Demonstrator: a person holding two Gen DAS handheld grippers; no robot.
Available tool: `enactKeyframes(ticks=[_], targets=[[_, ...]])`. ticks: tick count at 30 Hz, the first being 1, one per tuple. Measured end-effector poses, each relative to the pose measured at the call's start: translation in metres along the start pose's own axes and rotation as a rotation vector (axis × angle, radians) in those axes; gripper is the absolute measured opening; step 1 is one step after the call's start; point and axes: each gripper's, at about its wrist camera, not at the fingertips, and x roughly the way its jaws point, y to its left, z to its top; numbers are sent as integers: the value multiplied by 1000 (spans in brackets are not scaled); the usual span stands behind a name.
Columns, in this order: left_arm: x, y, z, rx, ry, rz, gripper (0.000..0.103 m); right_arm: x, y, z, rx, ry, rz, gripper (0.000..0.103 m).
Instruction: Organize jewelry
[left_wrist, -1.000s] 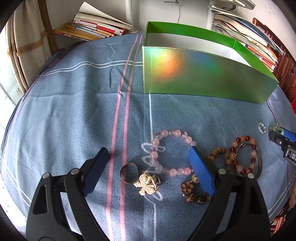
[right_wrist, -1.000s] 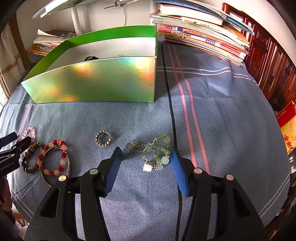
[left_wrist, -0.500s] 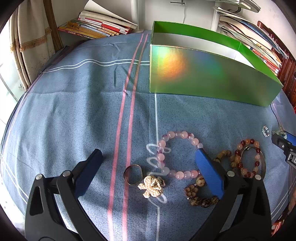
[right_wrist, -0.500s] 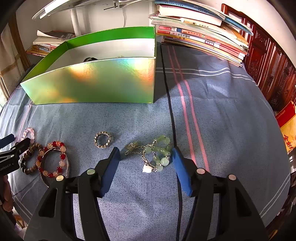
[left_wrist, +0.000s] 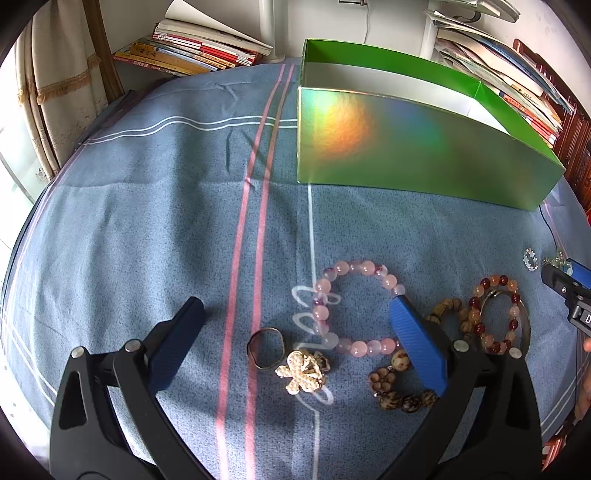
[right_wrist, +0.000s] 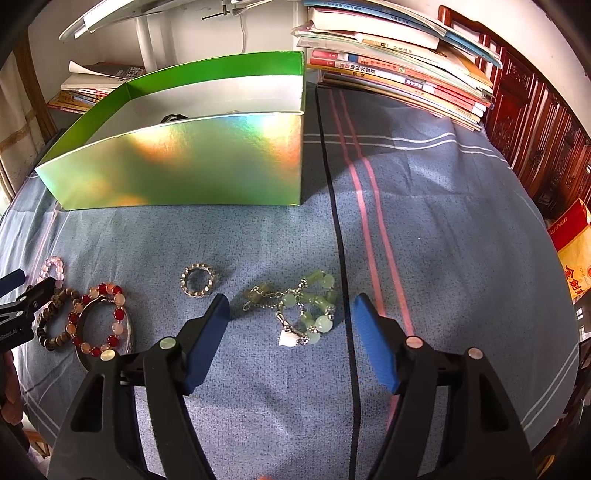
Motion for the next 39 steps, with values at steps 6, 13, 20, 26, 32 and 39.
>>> enactKeyframes(ticks=[6, 13, 20, 26, 32, 39], targets=[[0, 0, -1, -3, -5, 3, 100, 1, -1, 0, -1, -7, 0, 71], [-1, 0, -2, -3, -9, 3, 100, -1, 3, -3, -14, -18, 16, 62], [-1, 1, -2, -4, -9, 3, 100, -5, 12, -4, -32, -27, 28, 51], [-5, -3, -3, 3, -13, -9, 87, -6, 14, -5, -30, -29, 27, 51], [-17, -22, -8, 74, -44, -52, 39, -9, 20, -7, -51, -35, 52, 23], [-19, -26, -2, 63, 0, -59, 8, -18, 22, -7, -52, -38, 67, 10]])
